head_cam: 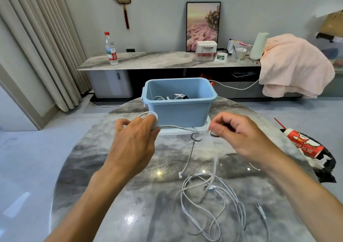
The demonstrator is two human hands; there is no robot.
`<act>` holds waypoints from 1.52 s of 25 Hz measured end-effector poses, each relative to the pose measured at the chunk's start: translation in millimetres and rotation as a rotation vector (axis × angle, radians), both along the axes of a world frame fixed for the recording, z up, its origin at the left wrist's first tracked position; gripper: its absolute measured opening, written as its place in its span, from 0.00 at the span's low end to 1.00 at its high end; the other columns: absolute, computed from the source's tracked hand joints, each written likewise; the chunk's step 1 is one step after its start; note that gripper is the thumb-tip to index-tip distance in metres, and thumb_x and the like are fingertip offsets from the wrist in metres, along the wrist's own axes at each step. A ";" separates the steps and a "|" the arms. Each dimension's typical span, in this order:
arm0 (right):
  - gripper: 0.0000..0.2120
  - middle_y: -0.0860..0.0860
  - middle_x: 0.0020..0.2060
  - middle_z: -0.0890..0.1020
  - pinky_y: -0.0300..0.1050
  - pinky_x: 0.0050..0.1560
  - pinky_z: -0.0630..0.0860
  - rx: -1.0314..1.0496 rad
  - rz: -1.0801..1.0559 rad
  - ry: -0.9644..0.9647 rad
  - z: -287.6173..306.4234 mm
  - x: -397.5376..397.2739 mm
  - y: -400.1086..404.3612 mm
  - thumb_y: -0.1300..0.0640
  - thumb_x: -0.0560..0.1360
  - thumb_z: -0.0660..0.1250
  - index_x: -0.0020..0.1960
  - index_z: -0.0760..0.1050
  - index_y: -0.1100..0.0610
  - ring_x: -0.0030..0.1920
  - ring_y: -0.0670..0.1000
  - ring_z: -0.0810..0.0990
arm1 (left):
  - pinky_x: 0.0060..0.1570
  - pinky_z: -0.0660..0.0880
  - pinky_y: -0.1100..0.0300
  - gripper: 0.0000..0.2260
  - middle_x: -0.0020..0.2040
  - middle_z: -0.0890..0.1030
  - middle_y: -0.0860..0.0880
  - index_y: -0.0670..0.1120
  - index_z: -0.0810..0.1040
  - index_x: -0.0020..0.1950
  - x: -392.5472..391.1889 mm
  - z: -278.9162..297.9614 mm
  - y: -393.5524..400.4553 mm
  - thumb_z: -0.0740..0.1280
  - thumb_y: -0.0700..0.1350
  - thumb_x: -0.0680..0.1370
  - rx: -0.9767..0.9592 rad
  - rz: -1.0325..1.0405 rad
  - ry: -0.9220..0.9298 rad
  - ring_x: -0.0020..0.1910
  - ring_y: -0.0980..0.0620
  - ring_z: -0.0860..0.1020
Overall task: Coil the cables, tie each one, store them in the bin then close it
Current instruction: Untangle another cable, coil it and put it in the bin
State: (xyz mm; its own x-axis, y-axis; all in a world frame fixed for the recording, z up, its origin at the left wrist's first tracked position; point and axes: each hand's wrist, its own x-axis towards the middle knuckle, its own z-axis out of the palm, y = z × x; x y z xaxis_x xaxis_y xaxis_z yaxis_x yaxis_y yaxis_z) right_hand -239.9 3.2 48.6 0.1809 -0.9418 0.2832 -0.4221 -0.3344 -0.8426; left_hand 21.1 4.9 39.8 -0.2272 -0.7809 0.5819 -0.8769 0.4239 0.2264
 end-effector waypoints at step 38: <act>0.18 0.48 0.19 0.68 0.38 0.21 0.66 0.699 -0.664 -0.954 -54.7 -114.6 -24.2 0.54 0.85 0.49 0.42 0.70 0.60 0.19 0.46 0.65 | 0.39 0.70 0.47 0.15 0.39 0.77 0.38 0.40 0.73 0.41 103.5 16.7 -21.4 0.59 0.49 0.81 0.214 0.624 0.636 0.42 0.37 0.76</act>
State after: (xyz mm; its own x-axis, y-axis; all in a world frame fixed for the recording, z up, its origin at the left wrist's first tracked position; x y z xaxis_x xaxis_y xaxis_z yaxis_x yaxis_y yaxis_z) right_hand -354.5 -21.0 -6.0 -0.3566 -0.7712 -0.5273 0.5035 0.3168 -0.8038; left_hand 124.6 -16.5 56.5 0.5857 -0.7601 0.2814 -0.6156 -0.1913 0.7645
